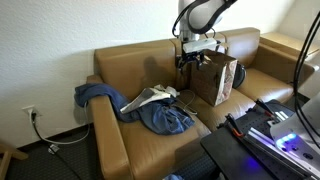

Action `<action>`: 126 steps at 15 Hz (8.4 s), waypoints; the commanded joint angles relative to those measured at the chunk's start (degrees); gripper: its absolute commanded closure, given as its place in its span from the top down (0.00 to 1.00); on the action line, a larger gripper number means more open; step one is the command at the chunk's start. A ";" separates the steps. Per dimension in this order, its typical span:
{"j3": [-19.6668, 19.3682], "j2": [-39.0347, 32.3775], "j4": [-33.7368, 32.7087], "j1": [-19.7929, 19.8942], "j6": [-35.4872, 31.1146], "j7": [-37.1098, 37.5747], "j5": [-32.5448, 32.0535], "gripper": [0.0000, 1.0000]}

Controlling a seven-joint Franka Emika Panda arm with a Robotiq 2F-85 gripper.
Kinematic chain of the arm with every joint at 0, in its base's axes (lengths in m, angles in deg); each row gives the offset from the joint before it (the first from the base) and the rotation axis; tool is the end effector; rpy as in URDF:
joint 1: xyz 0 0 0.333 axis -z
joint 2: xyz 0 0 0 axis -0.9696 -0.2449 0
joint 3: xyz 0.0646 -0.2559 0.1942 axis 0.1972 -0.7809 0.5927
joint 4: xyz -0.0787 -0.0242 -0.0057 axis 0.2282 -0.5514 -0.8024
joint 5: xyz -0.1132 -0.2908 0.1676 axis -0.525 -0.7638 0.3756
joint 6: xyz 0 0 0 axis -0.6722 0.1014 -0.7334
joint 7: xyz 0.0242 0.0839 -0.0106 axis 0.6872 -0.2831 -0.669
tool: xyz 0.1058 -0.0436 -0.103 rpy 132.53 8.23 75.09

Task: Put the towel into the brown paper bag and put it on top of the jeans on the couch

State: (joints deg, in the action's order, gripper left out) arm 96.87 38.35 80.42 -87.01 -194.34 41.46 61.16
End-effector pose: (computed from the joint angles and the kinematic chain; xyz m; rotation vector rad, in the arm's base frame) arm 0.4668 0.1907 0.2497 2.9822 -0.3193 -0.2455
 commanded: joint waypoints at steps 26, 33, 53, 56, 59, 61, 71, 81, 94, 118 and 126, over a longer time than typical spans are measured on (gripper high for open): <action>-15.82 -43.24 -33.12 -11.95 -25.96 2.21 -7.27 1.00; -15.93 -55.66 -47.17 -9.69 -25.03 -3.45 0.17 1.00; -16.61 -63.69 -62.50 -8.58 -13.50 -8.83 4.12 0.00; -15.66 -58.81 -58.01 -8.39 -14.23 -8.97 4.76 0.01; -15.82 -50.77 -50.33 -9.15 -14.19 -9.01 4.19 0.01; -16.38 -45.93 -45.85 -9.45 -17.38 -9.60 3.26 0.01; -26.06 -19.32 -24.04 -13.94 -28.01 0.38 1.14 0.01; -32.94 -16.64 -24.83 -16.64 -27.08 18.95 -10.53 0.01; -49.99 4.19 -30.25 -28.54 -2.75 62.52 -46.97 0.01; -15.52 4.30 -20.97 6.07 6.78 80.71 -46.73 0.01; -17.44 -9.46 -21.81 9.33 12.38 77.98 -39.64 0.01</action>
State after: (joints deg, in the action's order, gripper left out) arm 79.41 32.74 60.05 -78.85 -185.37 122.09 18.72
